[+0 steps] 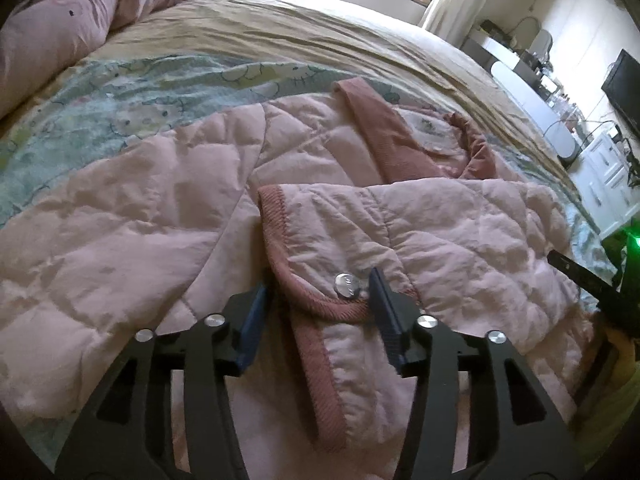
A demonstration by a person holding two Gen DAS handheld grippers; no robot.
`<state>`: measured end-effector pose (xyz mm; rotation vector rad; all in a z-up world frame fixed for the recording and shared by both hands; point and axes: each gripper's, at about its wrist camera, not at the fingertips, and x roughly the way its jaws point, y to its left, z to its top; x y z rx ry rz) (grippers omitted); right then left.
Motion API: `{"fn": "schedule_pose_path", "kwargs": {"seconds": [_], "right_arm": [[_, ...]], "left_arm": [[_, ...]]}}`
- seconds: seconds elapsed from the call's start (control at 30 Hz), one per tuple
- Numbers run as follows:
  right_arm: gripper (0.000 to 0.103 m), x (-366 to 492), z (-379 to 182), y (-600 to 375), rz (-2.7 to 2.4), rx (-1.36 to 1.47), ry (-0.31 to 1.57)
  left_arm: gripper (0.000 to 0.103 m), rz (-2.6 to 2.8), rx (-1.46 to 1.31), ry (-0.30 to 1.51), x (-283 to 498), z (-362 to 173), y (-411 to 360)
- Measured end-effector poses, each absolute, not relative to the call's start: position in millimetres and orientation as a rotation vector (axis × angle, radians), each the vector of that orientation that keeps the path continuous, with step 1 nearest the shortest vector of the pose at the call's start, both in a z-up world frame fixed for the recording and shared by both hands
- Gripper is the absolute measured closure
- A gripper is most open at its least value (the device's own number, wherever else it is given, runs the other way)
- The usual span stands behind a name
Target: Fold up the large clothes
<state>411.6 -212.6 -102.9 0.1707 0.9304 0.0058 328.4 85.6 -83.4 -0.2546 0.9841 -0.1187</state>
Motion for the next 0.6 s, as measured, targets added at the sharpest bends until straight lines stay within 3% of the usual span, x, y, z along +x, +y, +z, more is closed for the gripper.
{"fn": "schedule_pose_path", "kwargs": {"seconds": [0.07,0.17,0.23,0.27,0.6], "right_arm": [[0.011,402,-94,-212,0.005,0.194,0.897],[0.006,392,-84,-208,0.029,0.212,0.867],[0.006,387,-77,-204,0.047,0.216,0.857],[0.005,384,-73,-202,0.055,0.216,0.851],[0.004,360,-50,-175,0.139,0.229,0.816]], "left_arm": [[0.042,-0.122,-0.253,0.976,326,-77,84],[0.039,-0.119,-0.241,0.974,321,-69,80],[0.024,-0.125,-0.258,0.972,318,-64,80],[0.012,-0.123,-0.264,0.968,316,-62,81],[0.009,-0.036,-0.264,0.940,298,-39,91]]}}
